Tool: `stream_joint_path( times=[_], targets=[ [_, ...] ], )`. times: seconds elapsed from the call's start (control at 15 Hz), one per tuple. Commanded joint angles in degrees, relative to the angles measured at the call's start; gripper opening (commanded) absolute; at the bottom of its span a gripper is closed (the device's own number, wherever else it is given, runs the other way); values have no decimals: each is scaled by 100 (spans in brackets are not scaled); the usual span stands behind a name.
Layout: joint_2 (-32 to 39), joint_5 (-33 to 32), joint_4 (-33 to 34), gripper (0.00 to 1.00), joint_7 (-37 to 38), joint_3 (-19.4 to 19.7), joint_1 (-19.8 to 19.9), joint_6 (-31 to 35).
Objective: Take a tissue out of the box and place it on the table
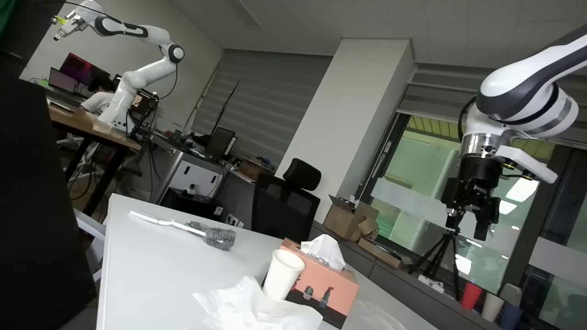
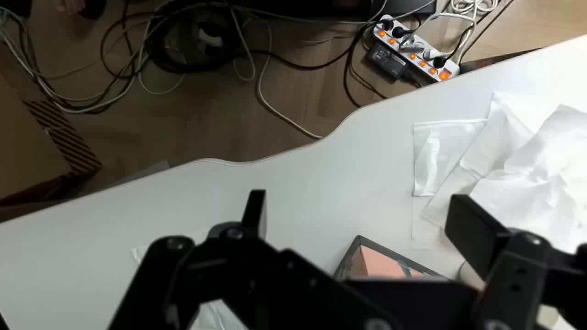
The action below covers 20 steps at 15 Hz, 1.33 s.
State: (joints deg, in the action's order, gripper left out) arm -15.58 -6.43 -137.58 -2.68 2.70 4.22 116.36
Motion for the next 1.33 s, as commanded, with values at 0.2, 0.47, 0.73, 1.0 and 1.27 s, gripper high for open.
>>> stream_joint_path(
  times=[0.2,0.47,0.73,1.0,1.27],
  targets=[
    [0,-5,15,100,6,23,-26,-3],
    [0,-5,15,100,6,23,-26,-1],
    [141,-102,59,100,31,38,10,365],
    [846,-26,478,100,-345,174,22,1312],
    [1865,108,1189,100,-723,266,38,2343]
  ],
)
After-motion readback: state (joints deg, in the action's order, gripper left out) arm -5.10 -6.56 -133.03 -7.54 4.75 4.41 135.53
